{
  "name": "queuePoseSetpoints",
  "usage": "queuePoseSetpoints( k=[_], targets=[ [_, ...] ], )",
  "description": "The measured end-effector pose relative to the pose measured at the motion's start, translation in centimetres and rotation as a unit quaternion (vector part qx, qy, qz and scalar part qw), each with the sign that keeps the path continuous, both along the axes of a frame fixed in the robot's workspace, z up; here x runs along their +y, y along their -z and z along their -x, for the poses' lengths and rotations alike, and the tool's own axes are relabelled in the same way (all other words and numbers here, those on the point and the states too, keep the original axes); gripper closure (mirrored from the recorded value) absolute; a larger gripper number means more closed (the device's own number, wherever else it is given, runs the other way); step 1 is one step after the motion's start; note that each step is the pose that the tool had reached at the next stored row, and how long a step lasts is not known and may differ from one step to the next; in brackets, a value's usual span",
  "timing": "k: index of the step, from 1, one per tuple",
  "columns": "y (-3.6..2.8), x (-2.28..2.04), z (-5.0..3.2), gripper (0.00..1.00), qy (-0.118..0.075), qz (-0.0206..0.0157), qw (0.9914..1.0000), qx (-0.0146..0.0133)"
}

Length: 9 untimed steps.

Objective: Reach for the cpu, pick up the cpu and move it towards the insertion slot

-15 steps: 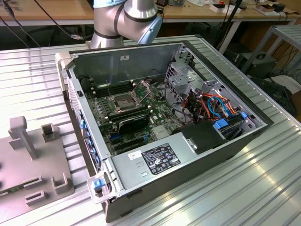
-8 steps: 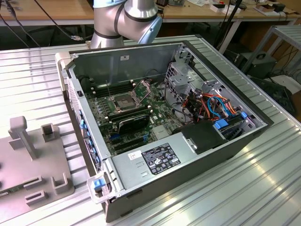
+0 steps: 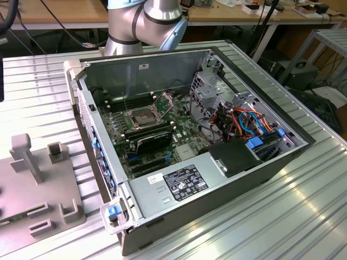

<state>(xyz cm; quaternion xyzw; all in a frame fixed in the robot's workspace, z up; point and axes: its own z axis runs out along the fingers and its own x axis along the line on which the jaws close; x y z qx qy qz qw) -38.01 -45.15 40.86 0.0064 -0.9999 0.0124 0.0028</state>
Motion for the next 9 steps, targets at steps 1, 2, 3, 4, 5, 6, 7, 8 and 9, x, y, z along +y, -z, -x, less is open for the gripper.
queuePoseSetpoints(
  k=[1, 2, 3, 4, 5, 6, 7, 8, 9],
  targets=[
    [0.0, 0.0, -0.11, 0.45, 0.0, 0.0, 1.0, 0.0],
    [0.01, 0.0, -0.35, 0.45, 0.0, -0.0001, 1.0, 0.0],
    [0.0, 0.0, -0.53, 0.45, 0.0, 0.0, 1.0, 0.0],
    [0.0, 0.0, -0.67, 0.45, 0.0, 0.0, 1.0, 0.0],
    [0.01, 0.0, -0.87, 0.45, 0.0, 0.0, 1.0, 0.0],
    [0.01, 0.0, -1.07, 0.45, 0.0, 0.0, 1.0, 0.0],
    [0.0, 0.0, -1.26, 0.45, 0.0, 0.0, 1.0, 0.0],
    [0.0, 0.0, -1.39, 0.45, 0.0, 0.0, 1.0, 0.0],
    [0.0, 0.0, -1.57, 0.45, 0.0, 0.0, 1.0, 0.0]
  ],
)
